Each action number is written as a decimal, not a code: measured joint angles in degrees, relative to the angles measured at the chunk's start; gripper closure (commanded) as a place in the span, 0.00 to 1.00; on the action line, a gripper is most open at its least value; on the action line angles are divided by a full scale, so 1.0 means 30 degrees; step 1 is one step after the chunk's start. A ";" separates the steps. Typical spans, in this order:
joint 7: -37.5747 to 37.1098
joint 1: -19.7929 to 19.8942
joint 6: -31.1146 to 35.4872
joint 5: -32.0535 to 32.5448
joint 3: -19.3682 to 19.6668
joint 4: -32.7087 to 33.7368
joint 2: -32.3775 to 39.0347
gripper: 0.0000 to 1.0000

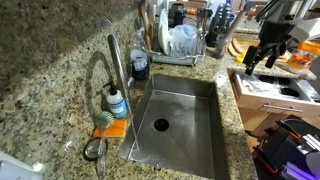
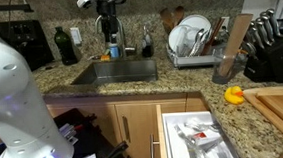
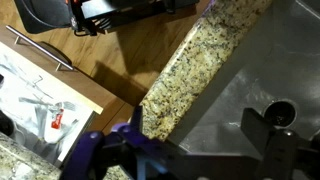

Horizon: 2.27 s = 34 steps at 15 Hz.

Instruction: Close the tap

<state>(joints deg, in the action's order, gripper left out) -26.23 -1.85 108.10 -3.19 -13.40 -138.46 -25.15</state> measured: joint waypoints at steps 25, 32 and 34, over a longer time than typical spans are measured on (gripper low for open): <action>-0.9141 -0.2881 -0.1002 1.1295 -0.2269 0.2827 1.0071 0.00; -0.6080 -0.3725 0.5489 0.9975 -0.1266 0.2831 1.0414 0.00; -0.4337 -0.3939 0.6376 0.9980 -0.1163 0.2709 1.0664 0.00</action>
<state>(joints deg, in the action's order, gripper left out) -39.24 -13.67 127.22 26.75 -16.89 -130.34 6.84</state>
